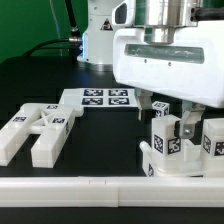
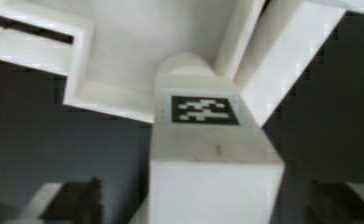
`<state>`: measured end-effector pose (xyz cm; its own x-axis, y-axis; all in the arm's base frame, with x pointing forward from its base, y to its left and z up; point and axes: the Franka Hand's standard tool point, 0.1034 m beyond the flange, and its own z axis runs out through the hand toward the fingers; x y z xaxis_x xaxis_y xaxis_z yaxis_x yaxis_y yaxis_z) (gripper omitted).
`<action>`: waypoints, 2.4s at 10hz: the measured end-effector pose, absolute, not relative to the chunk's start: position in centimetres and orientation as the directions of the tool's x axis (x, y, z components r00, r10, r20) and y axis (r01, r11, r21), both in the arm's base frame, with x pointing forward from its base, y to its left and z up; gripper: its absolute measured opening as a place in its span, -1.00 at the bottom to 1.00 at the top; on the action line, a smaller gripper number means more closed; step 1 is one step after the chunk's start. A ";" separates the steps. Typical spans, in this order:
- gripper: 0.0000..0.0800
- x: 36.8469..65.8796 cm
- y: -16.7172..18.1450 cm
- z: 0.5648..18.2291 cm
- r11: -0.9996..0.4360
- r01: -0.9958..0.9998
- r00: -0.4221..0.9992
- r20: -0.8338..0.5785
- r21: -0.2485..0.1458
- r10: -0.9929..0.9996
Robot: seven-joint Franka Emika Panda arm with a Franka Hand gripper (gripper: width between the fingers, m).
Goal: Assemble chair
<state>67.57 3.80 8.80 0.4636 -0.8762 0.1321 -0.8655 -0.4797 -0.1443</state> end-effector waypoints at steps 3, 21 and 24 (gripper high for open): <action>0.62 67.6 3.9 8.8 -0.678 -0.727 0.660 0.164 -0.107 -0.733; -0.27 67.8 3.5 8.9 -0.971 -0.237 0.949 0.223 0.039 -0.223; -0.27 67.7 3.9 8.9 -0.875 -0.484 0.851 0.219 -0.021 -0.477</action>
Offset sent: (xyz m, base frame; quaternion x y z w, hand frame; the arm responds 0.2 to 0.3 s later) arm 0.0000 0.0000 0.0000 0.0000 0.0000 -0.1296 0.9916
